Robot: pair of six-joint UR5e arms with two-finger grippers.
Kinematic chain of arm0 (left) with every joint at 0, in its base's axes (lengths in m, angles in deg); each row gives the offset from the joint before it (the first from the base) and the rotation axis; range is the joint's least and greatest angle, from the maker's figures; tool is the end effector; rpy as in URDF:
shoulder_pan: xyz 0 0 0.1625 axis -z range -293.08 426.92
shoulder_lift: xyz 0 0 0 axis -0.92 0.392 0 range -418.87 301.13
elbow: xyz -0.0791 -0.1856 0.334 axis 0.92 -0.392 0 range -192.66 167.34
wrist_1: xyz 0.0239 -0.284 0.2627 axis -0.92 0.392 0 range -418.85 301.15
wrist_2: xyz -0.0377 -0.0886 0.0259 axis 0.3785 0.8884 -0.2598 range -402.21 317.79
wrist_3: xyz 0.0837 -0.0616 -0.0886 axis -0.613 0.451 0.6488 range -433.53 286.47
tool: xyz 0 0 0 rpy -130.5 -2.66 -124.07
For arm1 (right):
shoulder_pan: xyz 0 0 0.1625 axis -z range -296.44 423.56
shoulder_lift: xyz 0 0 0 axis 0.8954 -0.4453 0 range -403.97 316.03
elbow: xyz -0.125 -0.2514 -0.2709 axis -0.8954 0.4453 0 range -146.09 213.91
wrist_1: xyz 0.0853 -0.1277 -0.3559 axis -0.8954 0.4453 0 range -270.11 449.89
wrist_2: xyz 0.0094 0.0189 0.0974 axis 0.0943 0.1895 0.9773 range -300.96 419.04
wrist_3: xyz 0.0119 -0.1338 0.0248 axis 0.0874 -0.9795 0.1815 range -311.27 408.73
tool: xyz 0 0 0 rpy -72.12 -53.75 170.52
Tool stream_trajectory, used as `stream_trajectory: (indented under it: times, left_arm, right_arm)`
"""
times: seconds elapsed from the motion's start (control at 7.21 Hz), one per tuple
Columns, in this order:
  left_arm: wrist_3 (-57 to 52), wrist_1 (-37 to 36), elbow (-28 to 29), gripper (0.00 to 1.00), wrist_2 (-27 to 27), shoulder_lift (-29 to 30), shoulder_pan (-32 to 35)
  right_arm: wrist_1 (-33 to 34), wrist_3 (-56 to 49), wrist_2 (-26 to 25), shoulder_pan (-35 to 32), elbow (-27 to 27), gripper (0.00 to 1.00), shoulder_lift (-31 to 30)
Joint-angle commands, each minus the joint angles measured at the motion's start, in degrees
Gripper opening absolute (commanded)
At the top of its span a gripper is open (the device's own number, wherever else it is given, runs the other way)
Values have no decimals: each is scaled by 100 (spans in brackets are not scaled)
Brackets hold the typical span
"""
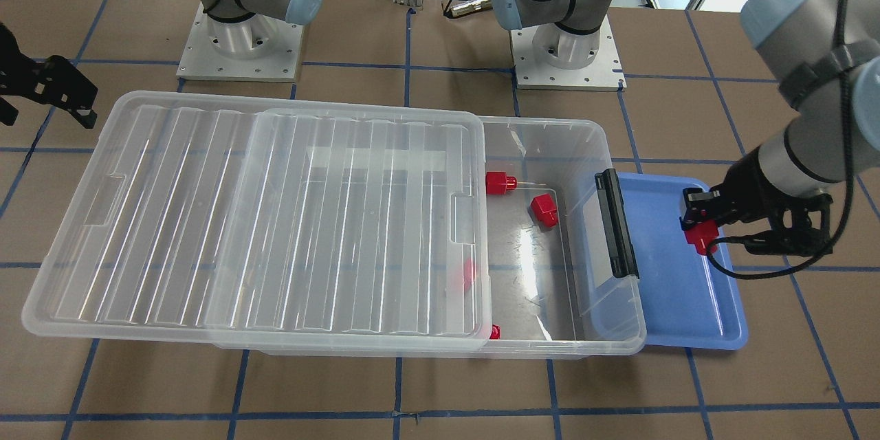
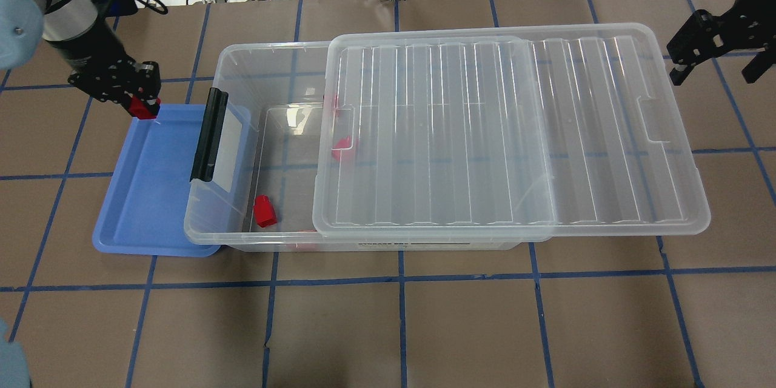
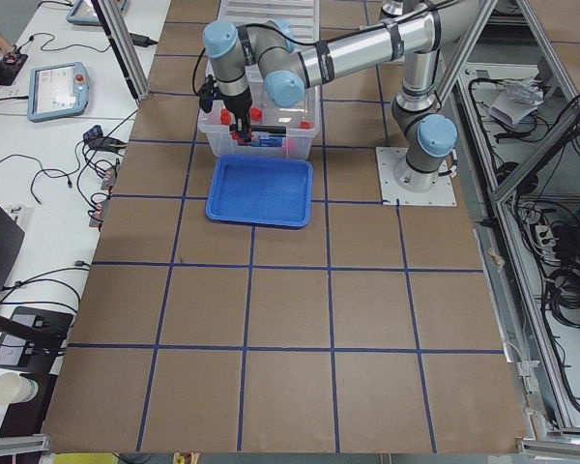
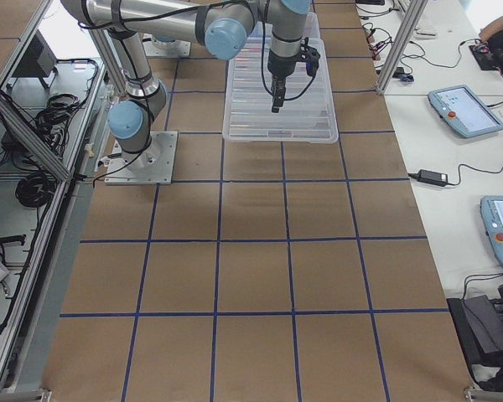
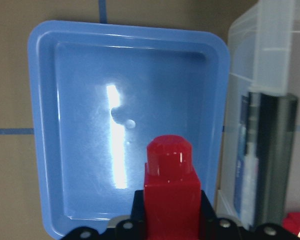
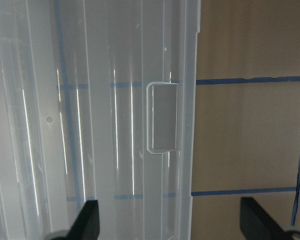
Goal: Place red block in blue tray from box
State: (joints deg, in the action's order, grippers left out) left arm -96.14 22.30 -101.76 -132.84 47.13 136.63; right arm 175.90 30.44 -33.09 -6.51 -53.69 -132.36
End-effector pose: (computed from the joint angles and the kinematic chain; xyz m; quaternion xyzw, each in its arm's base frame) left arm 0.0647 -0.5552 0.2962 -0.0205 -0.9983 -0.0527 0.0148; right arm -0.0387 -0.4826 0.4156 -0.0138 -0.9993 -0.0325 0.0084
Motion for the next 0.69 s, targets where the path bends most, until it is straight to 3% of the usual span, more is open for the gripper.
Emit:
stream_trajectory:
  times: [0.0,0.28,0.55]
  left_arm:
    - [-971,-1184,-614,0,106,507,-553]
    - [-956,-1347,-1336,0,177,466,-591]
    - [-938,-1444,-1689,0,185,509,-520]
  right_arm:
    - [466,-139,2,482,-20,100,267]
    - [1056,-726,-15,634,-55,100,751]
    - [1093,-842,-59,818,-273,100,832]
